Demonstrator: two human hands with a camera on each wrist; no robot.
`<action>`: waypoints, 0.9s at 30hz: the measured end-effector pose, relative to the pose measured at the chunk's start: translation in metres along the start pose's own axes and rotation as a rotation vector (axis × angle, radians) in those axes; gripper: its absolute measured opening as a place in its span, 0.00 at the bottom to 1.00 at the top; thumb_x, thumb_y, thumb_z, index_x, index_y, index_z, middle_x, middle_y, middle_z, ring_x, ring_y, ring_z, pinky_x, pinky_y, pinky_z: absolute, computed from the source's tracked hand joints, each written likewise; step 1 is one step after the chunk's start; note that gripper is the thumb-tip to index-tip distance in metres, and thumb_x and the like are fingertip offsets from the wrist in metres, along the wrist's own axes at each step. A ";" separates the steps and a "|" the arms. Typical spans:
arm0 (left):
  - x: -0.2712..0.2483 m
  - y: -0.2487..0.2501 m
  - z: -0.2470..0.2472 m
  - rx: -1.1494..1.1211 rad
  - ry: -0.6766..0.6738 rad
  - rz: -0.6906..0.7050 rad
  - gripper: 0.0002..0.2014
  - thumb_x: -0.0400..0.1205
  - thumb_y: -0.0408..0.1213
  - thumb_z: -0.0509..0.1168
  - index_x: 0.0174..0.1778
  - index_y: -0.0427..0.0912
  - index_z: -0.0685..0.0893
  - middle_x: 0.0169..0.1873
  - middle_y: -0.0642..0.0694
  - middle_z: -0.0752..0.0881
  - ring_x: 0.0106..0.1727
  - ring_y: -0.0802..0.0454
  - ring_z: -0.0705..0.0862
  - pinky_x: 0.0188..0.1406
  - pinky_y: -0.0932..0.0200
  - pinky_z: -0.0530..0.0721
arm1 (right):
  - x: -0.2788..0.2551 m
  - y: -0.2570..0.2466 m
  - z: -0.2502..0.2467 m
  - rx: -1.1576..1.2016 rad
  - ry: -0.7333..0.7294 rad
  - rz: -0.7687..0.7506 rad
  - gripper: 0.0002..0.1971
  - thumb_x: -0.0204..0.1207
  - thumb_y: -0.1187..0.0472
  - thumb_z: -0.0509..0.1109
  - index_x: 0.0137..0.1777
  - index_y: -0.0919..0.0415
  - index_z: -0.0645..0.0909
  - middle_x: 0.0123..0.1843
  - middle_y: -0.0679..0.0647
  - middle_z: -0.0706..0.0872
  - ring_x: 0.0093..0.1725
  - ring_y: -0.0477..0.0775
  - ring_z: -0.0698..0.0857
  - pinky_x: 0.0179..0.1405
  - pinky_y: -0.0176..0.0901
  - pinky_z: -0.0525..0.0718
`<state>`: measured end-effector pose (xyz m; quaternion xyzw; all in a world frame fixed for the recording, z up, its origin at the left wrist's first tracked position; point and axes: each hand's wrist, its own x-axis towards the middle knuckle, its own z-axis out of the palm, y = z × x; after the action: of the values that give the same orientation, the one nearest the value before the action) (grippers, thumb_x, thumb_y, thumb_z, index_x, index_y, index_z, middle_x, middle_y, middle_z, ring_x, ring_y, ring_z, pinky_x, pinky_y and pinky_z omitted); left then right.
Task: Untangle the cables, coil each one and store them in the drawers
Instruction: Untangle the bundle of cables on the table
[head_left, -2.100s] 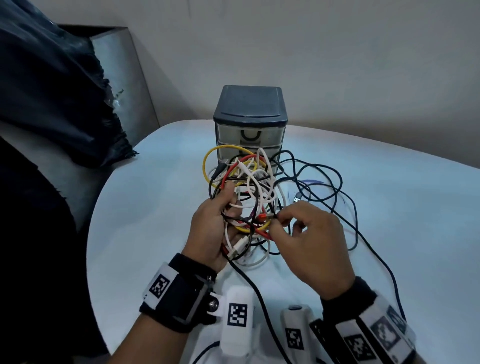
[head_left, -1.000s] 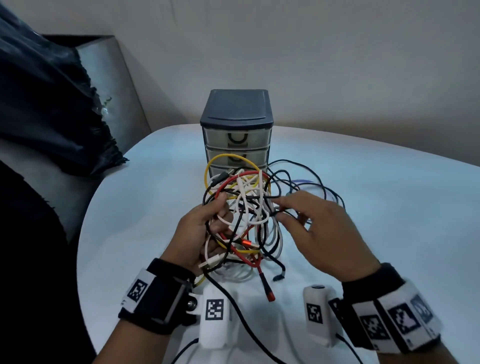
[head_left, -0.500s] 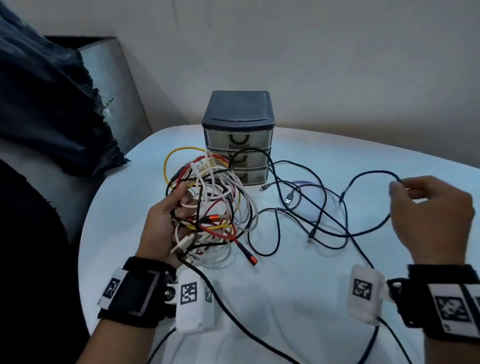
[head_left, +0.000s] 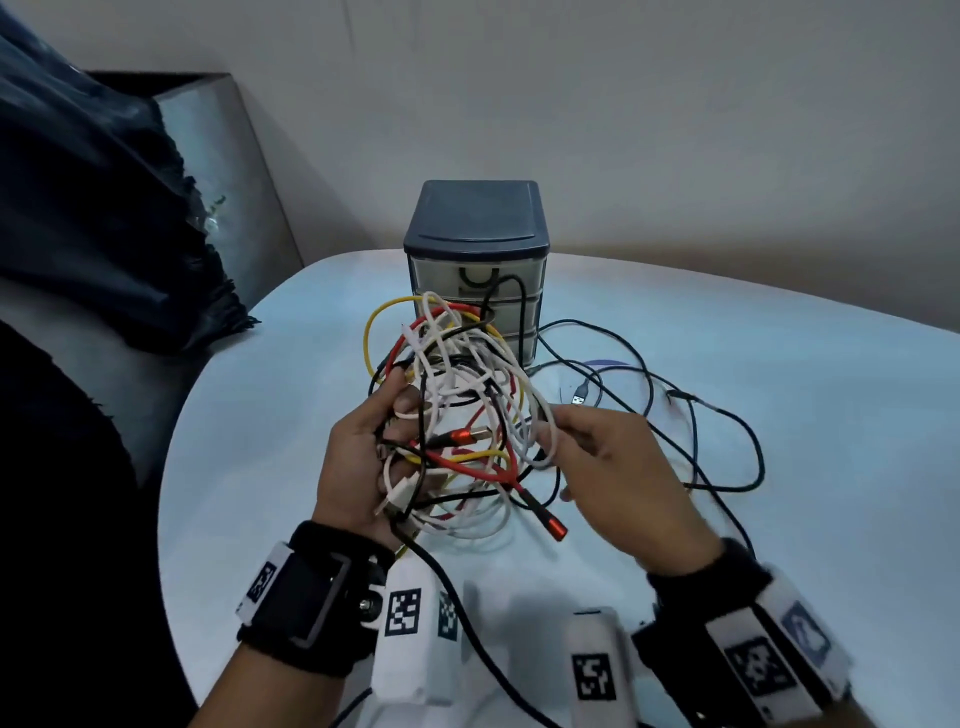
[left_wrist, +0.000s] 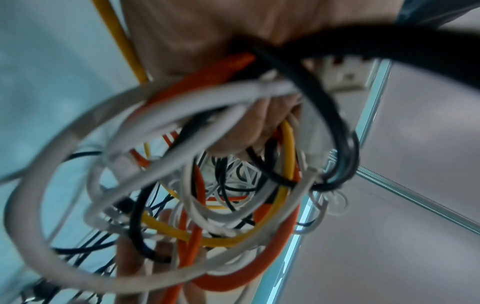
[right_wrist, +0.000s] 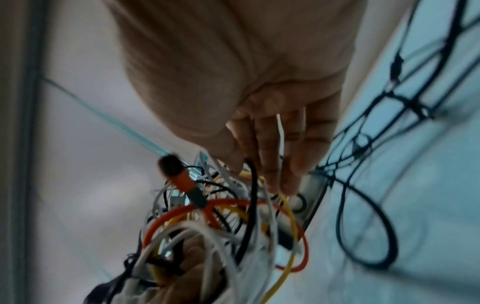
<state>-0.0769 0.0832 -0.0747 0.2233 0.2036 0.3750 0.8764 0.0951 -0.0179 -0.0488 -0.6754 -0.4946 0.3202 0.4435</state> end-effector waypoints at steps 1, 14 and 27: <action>0.000 -0.001 -0.001 0.009 -0.004 -0.005 0.20 0.87 0.49 0.58 0.28 0.49 0.71 0.18 0.56 0.65 0.18 0.59 0.52 0.21 0.66 0.50 | 0.001 -0.002 0.003 0.086 0.011 0.019 0.12 0.83 0.61 0.68 0.44 0.43 0.89 0.35 0.44 0.91 0.32 0.38 0.84 0.30 0.34 0.83; 0.014 0.011 -0.030 -0.098 0.210 0.099 0.17 0.85 0.53 0.58 0.33 0.50 0.69 0.25 0.55 0.70 0.22 0.59 0.75 0.27 0.67 0.80 | 0.003 -0.015 -0.031 0.998 -0.048 0.187 0.15 0.78 0.55 0.65 0.47 0.68 0.84 0.18 0.50 0.63 0.18 0.49 0.60 0.25 0.40 0.77; 0.004 0.029 -0.019 -0.143 0.382 0.285 0.20 0.88 0.49 0.54 0.30 0.49 0.68 0.15 0.57 0.66 0.13 0.61 0.67 0.15 0.73 0.67 | 0.009 0.056 -0.153 1.244 0.570 0.083 0.21 0.82 0.53 0.65 0.25 0.51 0.75 0.18 0.46 0.64 0.18 0.44 0.64 0.24 0.28 0.74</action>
<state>-0.1005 0.1085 -0.0750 0.1124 0.3050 0.5436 0.7739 0.2526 -0.0589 -0.0388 -0.3714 -0.0564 0.3712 0.8492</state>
